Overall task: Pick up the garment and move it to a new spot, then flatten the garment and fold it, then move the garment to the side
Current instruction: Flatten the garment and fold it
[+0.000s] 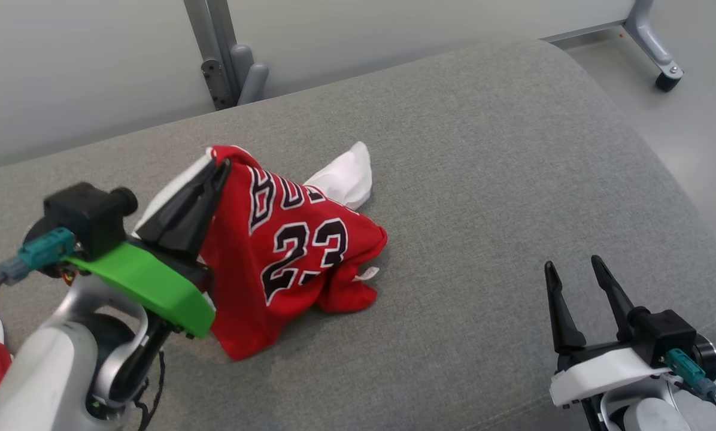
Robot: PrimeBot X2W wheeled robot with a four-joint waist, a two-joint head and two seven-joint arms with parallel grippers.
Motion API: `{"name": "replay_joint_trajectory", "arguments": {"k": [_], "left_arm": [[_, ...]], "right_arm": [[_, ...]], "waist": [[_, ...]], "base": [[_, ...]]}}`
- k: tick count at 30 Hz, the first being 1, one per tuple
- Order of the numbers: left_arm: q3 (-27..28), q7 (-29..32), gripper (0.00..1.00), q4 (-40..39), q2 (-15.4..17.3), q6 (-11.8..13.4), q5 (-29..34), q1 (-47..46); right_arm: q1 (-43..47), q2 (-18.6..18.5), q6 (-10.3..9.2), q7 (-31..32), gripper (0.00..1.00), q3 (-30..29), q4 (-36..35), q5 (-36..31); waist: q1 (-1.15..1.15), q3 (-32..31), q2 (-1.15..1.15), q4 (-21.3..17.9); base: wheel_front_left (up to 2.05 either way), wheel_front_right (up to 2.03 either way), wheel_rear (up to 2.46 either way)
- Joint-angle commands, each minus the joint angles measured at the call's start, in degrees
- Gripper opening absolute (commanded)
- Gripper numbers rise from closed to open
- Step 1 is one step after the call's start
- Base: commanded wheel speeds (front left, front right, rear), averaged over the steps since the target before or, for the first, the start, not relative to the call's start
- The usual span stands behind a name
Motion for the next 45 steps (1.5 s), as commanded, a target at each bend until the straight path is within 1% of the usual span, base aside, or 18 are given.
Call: {"name": "replay_joint_trajectory", "arguments": {"k": [1, 4, 7, 9, 11, 12, 15, 20, 21, 22, 25, 32, 33, 34, 35, 38, 42, 45], "left_arm": [[0.80, 0.51, 0.00, 0.46, 1.00, -0.45, -1.09, -2.31], [1.37, 1.07, 0.00, 2.90, 4.17, -1.18, -1.40, -6.35], [-0.65, 0.33, 0.00, 6.89, 7.11, -1.77, -2.17, -10.66], [-3.93, -0.88, 0.00, 9.51, 9.54, -1.86, -3.35, -13.83], [-8.38, -2.69, 0.00, 12.34, 13.08, -1.79, -3.58, -17.43], [-8.38, -2.69, 0.00, 12.34, 13.08, -1.79, -3.58, -17.43], [-14.05, -6.16, 0.00, 18.31, 17.16, -1.77, -3.02, -22.25], [-20.89, -12.43, 0.00, 30.17, 21.25, -1.78, -1.25, -29.44], [-21.61, -13.89, 0.00, 32.54, 21.55, -1.78, -1.04, -30.49], [-23.15, -16.55, 0.00, 37.12, 22.39, -1.78, -0.16, -32.07], [-24.84, -20.80, 0.00, 44.90, 22.19, -1.79, -1.51, -33.46], [-28.90, -24.08, 0.00, 50.52, 19.86, -1.79, -5.58, -34.80], [-29.62, -24.25, 0.26, 50.87, 19.37, -1.79, -6.09, -35.09], [-30.05, -24.37, 0.64, 51.20, 18.79, -1.79, -6.82, -35.26], [-30.38, -24.32, 1.00, 51.59, 18.26, -1.79, -7.54, -35.38], [-31.01, -24.54, 1.00, 52.66, 16.88, -1.79, -8.94, -35.80], [-30.06, -25.29, 1.00, 52.63, 14.80, -1.37, -11.10, -34.63], [-29.84, -25.19, 1.00, 51.14, 14.68, -0.23, -12.07, -32.96]], "right_arm": [[-1.01, -0.16, -0.02, -0.18, 1.00, 0.30, -0.22, 0.59], [-1.64, -0.15, -0.02, -0.18, 1.00, 0.87, -0.21, 1.54], [-2.52, -0.16, -0.02, -0.18, 1.00, 1.43, -0.33, 2.41], [-2.92, -0.13, -0.02, -0.18, 1.00, 1.77, -0.34, 3.00], [-3.60, -0.16, -0.02, -0.18, 1.00, 2.08, -0.49, 3.55], [-3.60, -0.16, -0.02, -0.18, 1.00, 2.08, -0.49, 3.55], [-4.36, -0.13, -0.02, -0.18, 1.00, 2.59, -0.73, 4.49], [-5.37, -0.13, -0.02, -0.18, 1.00, 3.65, -1.19, 6.34], [-5.50, -0.14, -0.02, -0.18, 1.00, 3.69, -1.27, 6.55], [-5.69, -0.11, -0.02, -0.18, 1.00, 3.84, -1.51, 7.04], [-5.57, -0.11, -0.02, -0.18, 1.00, 3.68, -1.75, 7.60], [-6.05, -0.13, -0.02, -0.18, 1.00, 2.94, -1.78, 6.88], [-6.16, -0.14, -0.02, -0.18, 1.00, 2.89, -1.83, 6.73], [-6.25, -0.14, -0.02, -0.18, 1.00, 2.76, -1.83, 6.55], [-6.42, -0.14, -0.02, -0.18, 1.00, 2.68, -1.81, 6.28], [-6.76, -0.16, -0.02, -0.18, 1.00, 2.13, -1.76, 5.49], [-5.73, -0.19, -0.02, -0.18, 1.00, 1.02, -1.25, 4.16], [-4.45, -0.17, -0.02, -0.18, 1.00, 0.34, -0.83, 3.01]], "waist": [[0.00, 0.78, 0.00, -0.54], [0.00, 1.96, 0.00, -1.65], [0.00, 3.54, 0.00, -3.09], [0.00, 4.79, 0.00, -4.32], [0.00, 6.28, 0.00, -5.68], [0.00, 6.28, 0.00, -5.68], [0.00, 8.57, 0.00, -7.64], [0.00, 12.22, 0.00, -10.66], [0.00, 12.84, 0.00, -11.14], [0.00, 13.88, 0.00, -11.98], [0.00, 15.22, 0.00, -12.71], [0.00, 15.53, 0.00, -10.61], [0.00, 15.38, 0.00, -10.12], [0.00, 15.15, 0.00, -9.58], [0.00, 14.89, 0.00, -9.04], [0.00, 13.68, 0.00, -7.25], [0.00, 11.08, 0.00, -4.68], [0.00, 8.63, 0.00, -2.64]], "base": [[0.00, 0.00, 0.00], [0.00, 0.00, 0.00], [0.00, 0.00, 0.00], [0.00, 0.00, 0.00], [0.00, 0.00, 0.00], [0.00, 0.00, 0.00], [0.00, 0.00, 0.00], [0.00, 0.00, 0.00], [0.00, 0.00, 0.00], [0.00, 0.00, 0.00], [0.00, 0.00, 0.00], [0.00, 0.00, 0.00], [0.00, 0.00, 0.00], [0.00, 0.00, 0.00], [0.00, 0.00, 0.00], [0.00, 0.00, 0.00], [0.00, 0.00, 0.00], [0.00, 0.00, 0.00]]}}
